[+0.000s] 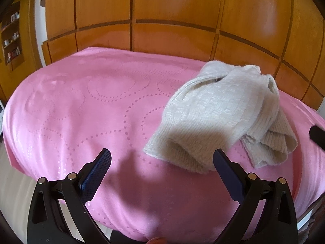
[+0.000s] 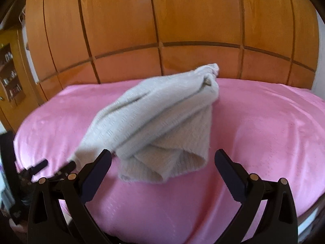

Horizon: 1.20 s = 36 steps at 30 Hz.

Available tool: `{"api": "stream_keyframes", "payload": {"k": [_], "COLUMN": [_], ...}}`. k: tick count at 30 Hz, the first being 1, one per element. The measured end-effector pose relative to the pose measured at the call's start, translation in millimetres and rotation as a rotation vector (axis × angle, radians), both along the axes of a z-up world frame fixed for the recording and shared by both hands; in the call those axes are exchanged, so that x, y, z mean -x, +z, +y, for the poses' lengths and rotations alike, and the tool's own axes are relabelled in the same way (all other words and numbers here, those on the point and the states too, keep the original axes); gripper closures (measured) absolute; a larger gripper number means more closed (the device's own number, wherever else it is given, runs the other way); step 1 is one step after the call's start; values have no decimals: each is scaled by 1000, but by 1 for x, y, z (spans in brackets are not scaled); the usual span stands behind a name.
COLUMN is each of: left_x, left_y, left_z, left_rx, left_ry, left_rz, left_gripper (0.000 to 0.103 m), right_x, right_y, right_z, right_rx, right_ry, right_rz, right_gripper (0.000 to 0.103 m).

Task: Fold small clothes
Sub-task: 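Move both grippers toward the crumpled cream sweater on the bed, then grasp the sweater edge with the right gripper and lift it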

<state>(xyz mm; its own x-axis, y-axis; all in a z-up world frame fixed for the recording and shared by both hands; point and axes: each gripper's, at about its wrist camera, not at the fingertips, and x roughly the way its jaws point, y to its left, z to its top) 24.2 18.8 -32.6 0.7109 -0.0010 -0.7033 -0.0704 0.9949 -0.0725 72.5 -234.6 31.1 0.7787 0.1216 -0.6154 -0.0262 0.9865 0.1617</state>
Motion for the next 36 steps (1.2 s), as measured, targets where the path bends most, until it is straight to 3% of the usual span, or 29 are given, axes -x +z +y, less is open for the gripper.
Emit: {"api": "stream_keyframes", "payload": {"k": [2,4,12,17,19,21,22,24,27,29,30,32,33,34,36], "left_x": [-4,-6,-9,-14,-17,-20,-24,-29,-37,-43,-47,-52,-53,-54,-53], "left_y": [-2,-4,-11,-17,-18,-19,-20,-22,-22,-21,-20,-19,-18,-18,-17], "left_z": [9,19,51,63,66,68,68,67,58,52,52,55,57,60,61], "left_rx": [23,35,94,169,181,192,203,226,251,240,240,262,272,270,246], "left_ry": [16,46,101,112,117,120,112,91,44,28,32,44,53,69,80], "left_rz": [23,27,57,91,105,114,128,147,155,150,146,146,146,142,135], "left_gripper": [4,4,4,4,7,24,27,32,32,32,32,32,32,32,32], "right_x": [-13,-32,-120,-135,-130,-122,-117,-107,-100,-102,-102,-97,-97,-98,-100], "right_y": [2,-2,-47,-47,-36,-19,-6,15,37,41,40,39,34,29,17], "right_z": [0,2,33,48,35,7,-18,-65,-131,-186,-202,-209,-203,-196,-173], "right_rx": [-74,-150,-316,-287,-291,-295,-289,-246,-158,-147,-182,-195,-210,-230,-256], "right_ry": [49,91,147,206,202,170,130,25,-129,-251,-249,-255,-213,-185,-131], "right_rz": [-3,38,232,232,216,163,126,53,-18,7,24,11,15,22,21], "right_gripper": [25,36,55,93,96,97,103,103,103,103,103,88,72,36,34]}}
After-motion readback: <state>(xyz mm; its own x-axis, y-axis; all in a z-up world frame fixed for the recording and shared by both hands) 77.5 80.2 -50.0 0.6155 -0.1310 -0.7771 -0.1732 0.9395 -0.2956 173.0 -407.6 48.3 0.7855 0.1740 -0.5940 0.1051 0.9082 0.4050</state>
